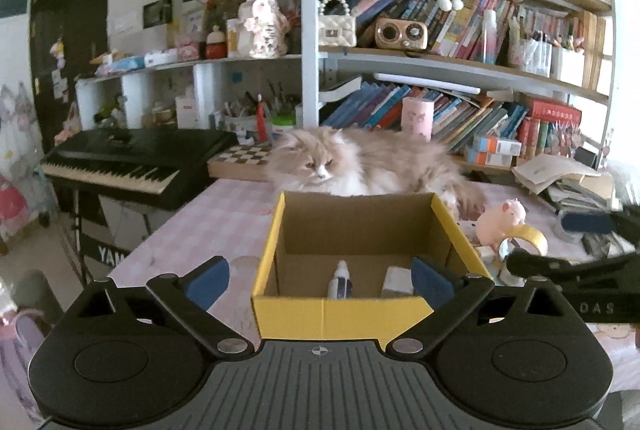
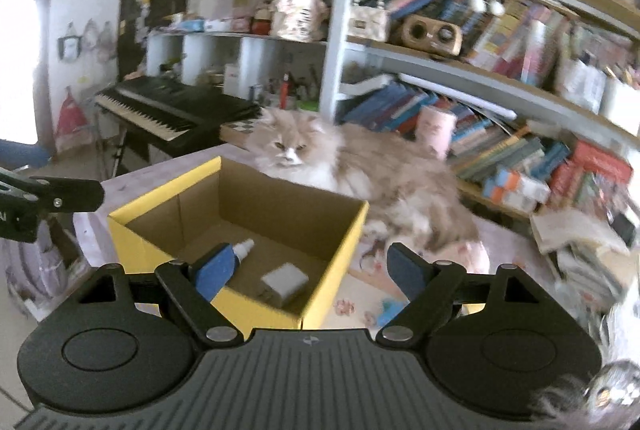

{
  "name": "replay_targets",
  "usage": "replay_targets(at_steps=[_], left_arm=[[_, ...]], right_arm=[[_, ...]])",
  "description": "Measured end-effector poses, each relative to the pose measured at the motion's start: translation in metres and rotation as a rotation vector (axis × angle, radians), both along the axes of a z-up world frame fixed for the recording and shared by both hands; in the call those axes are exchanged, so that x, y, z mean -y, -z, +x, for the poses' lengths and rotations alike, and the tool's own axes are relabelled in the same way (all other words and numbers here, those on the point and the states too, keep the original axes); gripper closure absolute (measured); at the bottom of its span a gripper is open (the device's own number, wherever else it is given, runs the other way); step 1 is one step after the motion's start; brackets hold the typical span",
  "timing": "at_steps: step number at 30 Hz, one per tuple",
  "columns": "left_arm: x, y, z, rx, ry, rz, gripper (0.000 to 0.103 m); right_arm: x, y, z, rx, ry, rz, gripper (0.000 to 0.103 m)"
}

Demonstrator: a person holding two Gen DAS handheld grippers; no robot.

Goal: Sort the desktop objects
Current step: 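Lift both grippers out of the box and move back over the table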

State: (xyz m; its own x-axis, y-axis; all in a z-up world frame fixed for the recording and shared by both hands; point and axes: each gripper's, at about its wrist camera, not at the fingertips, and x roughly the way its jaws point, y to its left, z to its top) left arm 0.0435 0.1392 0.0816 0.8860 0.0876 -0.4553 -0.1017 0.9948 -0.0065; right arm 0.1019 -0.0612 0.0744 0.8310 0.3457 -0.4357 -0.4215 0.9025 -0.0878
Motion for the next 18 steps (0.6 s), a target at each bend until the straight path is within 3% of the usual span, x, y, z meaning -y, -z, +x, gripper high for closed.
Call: replay_targets(at_steps=[6, 18], left_arm=[[-0.001, 0.011, -0.03, 0.016, -0.043, -0.013, 0.004], [0.014, 0.038, -0.064, -0.055, -0.024, -0.023, 0.004]], right_arm=[[0.009, 0.02, -0.039, -0.046, 0.063, 0.03, 0.021], [0.012, 0.051, -0.088, -0.099, 0.123, 0.025, 0.021]])
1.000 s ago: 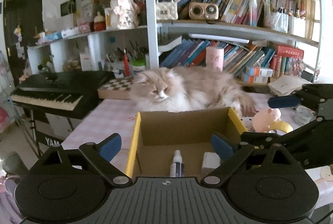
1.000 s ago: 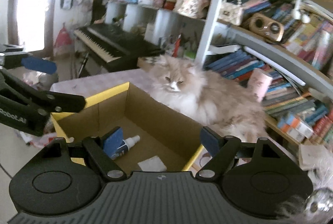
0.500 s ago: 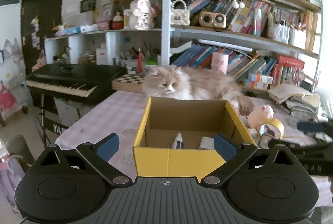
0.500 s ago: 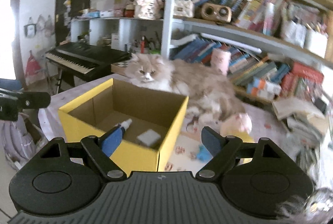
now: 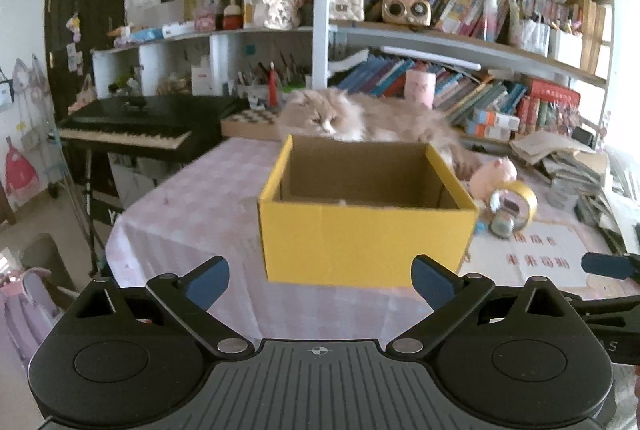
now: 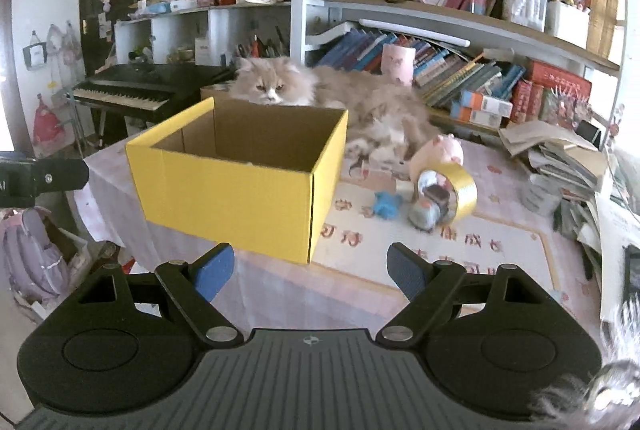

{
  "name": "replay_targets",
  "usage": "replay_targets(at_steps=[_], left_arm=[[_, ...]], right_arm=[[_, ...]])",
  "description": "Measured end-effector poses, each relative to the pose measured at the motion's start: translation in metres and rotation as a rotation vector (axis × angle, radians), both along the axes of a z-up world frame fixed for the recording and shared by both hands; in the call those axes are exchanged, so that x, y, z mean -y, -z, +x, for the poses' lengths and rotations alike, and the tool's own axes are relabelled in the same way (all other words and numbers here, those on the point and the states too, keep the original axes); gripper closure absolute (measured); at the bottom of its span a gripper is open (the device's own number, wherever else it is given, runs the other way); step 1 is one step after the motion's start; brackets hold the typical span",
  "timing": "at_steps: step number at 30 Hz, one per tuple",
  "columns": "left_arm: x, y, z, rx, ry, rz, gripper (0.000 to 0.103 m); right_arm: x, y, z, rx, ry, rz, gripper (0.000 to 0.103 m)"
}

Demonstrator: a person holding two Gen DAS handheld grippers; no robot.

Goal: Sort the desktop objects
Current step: 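Lift both grippers out of the box and move back over the table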

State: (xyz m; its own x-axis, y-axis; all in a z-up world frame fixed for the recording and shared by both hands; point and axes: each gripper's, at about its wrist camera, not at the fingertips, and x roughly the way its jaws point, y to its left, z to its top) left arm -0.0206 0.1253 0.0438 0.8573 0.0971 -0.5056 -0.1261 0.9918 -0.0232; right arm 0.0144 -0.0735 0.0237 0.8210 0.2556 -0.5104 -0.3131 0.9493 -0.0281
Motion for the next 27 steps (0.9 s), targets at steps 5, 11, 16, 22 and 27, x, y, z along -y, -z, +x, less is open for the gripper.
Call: replay_targets(at_steps=[5, 11, 16, 22, 27], left_arm=[[0.009, 0.013, -0.005, -0.035, 0.028, -0.004, 0.004], [0.024, 0.023, -0.003, -0.055, 0.065, -0.014, 0.004], [0.041, 0.03, 0.001, -0.077, 0.128, -0.014, 0.004], [0.058, 0.033, 0.011, -0.096, 0.17, -0.003, 0.004], [0.075, 0.037, 0.022, -0.119, 0.186, -0.008, 0.004]], right_arm=[[0.004, 0.008, -0.01, -0.01, 0.036, -0.006, 0.021], [0.015, 0.019, -0.017, -0.037, 0.088, -0.023, 0.021], [0.025, 0.026, -0.019, -0.057, 0.128, -0.029, 0.019], [0.04, 0.032, -0.016, -0.085, 0.156, -0.03, 0.019], [0.057, 0.035, -0.01, -0.105, 0.171, -0.035, 0.019]])
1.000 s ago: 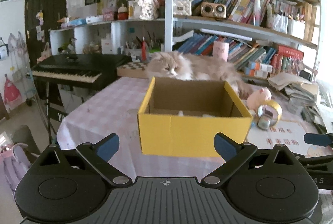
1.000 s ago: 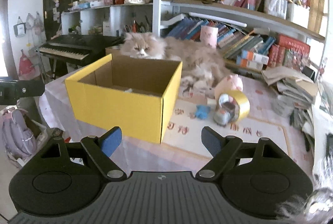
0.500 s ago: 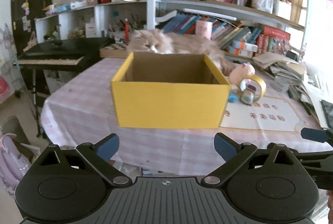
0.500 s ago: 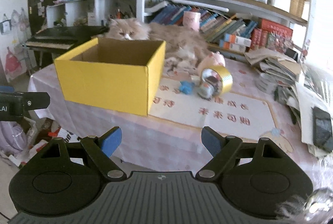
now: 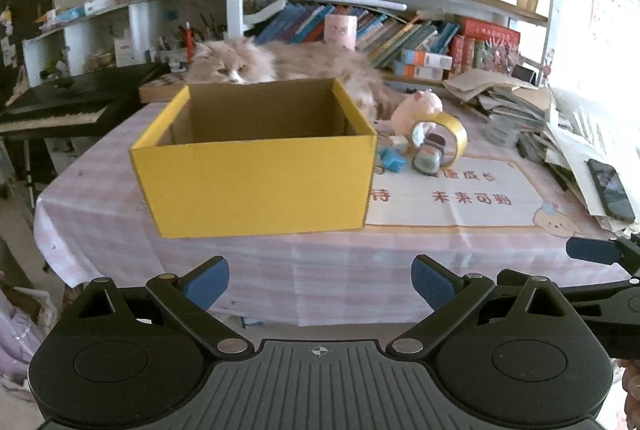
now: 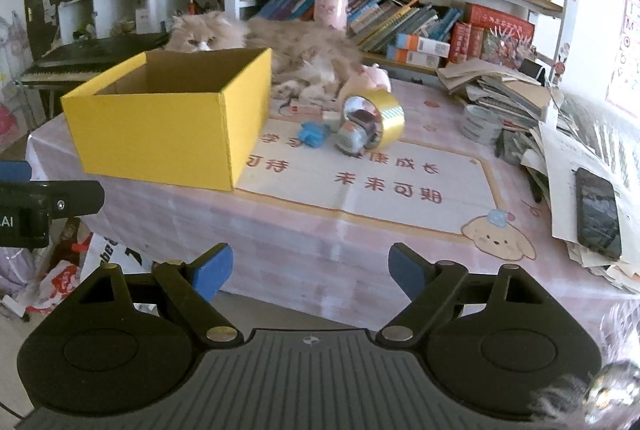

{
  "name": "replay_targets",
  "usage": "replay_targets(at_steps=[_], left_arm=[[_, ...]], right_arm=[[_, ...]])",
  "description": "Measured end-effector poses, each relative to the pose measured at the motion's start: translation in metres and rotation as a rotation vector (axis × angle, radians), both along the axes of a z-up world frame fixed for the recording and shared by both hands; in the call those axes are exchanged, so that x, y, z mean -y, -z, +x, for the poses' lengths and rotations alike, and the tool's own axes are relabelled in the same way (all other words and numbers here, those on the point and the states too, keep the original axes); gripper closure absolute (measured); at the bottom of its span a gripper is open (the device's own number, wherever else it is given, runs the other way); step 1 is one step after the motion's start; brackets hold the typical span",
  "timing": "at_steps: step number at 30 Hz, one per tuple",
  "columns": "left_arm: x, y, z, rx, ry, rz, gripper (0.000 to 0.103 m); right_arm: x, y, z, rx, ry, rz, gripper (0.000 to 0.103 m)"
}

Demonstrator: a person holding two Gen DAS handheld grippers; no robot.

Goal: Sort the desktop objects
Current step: 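Lift both grippers out of the box and move back over the table, then grasp the yellow tape roll with the right gripper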

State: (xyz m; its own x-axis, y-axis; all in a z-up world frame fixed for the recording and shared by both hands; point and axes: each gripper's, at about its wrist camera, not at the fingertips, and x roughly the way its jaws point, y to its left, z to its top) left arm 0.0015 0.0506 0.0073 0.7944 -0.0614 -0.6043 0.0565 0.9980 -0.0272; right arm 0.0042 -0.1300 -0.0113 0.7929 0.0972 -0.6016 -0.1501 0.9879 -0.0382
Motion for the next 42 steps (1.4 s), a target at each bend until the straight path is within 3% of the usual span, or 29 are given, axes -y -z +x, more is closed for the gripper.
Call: replay_targets(at_steps=[21, 42], left_arm=[[0.093, 0.009, 0.057, -0.055, 0.074, -0.003, 0.004], [0.165, 0.017, 0.11, -0.095, 0.017, 0.019, 0.004]], right_arm=[[0.083, 0.001, 0.049, -0.043, 0.002, -0.009, 0.018], [0.157, 0.012, 0.114, -0.084, -0.071, 0.054, 0.018]])
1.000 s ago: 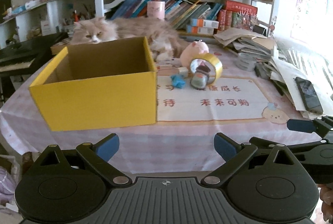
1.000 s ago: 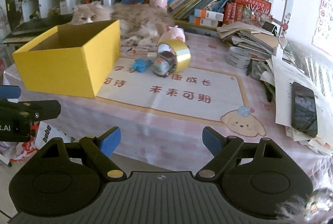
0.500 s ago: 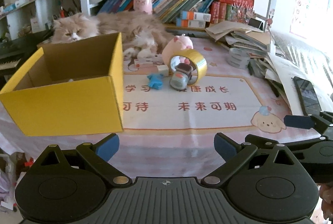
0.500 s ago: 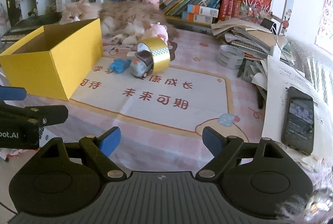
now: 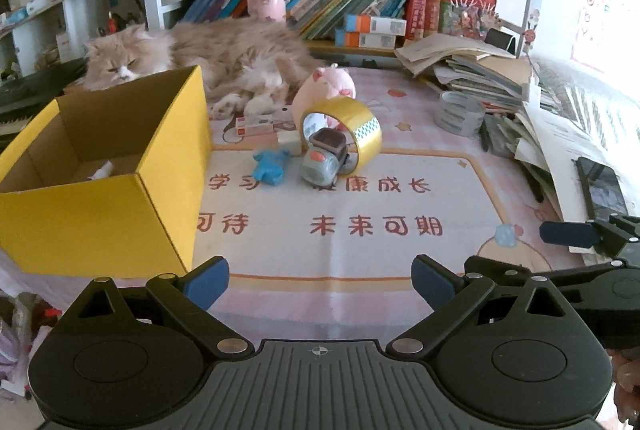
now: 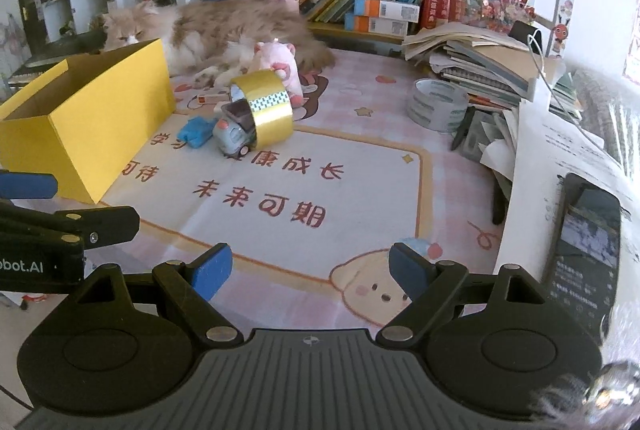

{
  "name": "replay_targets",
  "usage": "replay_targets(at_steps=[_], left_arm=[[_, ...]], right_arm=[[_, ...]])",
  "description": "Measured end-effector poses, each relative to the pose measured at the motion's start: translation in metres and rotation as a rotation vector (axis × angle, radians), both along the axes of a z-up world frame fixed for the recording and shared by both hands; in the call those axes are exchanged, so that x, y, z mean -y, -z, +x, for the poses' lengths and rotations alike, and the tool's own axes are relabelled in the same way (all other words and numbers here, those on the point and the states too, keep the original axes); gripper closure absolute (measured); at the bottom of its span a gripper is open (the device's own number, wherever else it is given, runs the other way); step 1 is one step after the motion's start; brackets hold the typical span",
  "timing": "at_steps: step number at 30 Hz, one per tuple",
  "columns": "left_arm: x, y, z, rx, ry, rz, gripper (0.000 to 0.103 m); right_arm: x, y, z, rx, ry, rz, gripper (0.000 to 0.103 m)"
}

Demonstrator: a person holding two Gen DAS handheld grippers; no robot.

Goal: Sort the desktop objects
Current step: 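Grasp the yellow tape roll with the right gripper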

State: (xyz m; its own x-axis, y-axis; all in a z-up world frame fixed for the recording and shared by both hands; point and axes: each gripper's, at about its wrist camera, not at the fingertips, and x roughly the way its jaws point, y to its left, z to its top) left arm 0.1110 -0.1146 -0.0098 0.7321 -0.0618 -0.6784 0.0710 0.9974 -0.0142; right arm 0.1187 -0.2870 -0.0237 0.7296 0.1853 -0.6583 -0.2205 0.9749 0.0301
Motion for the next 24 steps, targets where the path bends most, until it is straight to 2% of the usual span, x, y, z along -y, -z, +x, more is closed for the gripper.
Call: replay_targets(at_steps=[11, 24], left_arm=[[0.017, 0.0, 0.023, -0.007, -0.044, 0.029, 0.004], [0.024, 0.004, 0.044, -0.031, -0.099, 0.055, 0.004]], right_arm=[[0.012, -0.008, 0.063, 0.045, -0.1, 0.029, 0.02], [-0.027, -0.002, 0.155, 0.042, -0.316, 0.017, 0.022]])
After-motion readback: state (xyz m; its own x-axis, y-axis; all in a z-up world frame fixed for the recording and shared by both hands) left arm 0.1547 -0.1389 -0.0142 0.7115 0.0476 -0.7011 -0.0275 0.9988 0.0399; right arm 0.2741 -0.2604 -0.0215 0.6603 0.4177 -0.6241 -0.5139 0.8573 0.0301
